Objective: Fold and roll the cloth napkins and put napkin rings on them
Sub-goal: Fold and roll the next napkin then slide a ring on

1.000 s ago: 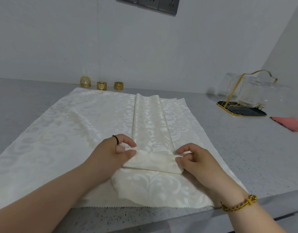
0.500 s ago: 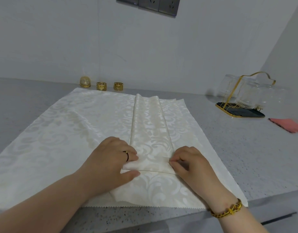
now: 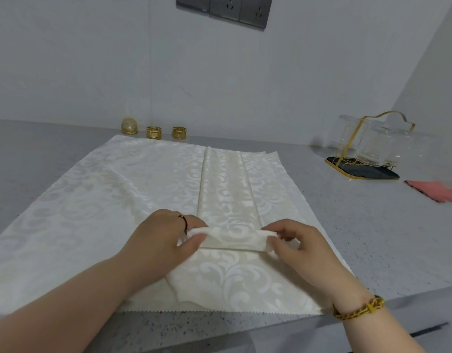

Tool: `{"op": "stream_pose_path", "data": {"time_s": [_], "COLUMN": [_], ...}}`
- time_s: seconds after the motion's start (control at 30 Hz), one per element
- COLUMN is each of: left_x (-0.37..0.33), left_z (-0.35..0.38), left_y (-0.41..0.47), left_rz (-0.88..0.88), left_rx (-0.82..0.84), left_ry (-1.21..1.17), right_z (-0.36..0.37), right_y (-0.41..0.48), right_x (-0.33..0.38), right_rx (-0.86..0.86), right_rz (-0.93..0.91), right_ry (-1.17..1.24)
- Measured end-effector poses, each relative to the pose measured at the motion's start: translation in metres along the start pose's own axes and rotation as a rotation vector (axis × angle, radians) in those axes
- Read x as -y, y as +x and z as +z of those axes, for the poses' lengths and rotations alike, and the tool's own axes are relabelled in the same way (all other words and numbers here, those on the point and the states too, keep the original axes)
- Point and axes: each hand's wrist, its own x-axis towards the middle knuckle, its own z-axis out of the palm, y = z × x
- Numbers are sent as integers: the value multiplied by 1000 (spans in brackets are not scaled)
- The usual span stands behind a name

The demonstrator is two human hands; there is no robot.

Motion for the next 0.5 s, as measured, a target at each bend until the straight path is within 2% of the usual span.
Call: {"op": "stream_pose_path", "data": {"time_s": [0.07,0.13,0.2,0.27,0.33,0.43,0.5], "left_x": [-2,-1,0,0,2,5,9], "left_z": [-1,4,6,8,9,8,5], "left_y": [0,2,4,6,8,8,5], "left_rz": [-108,-171,-197,-179,-133,69,191], "left_rx": [-4,3,6,-46,-81,-167,-79], "left_ry": [-176,-319,-344,-302,-146,95,188], "right_z": [-1,2,7,13,17,19,16], "right_y": [5,7,8,8,8,8,5], "right_x": [3,2,0,-2,-3,-2,-3], "right_rx": [9,44,18,-46,-98,-153,-102], "right_rz": [69,136,152,118,87,24,-50], "right_ry": [114,117,100,46,-38,-104,-139]}}
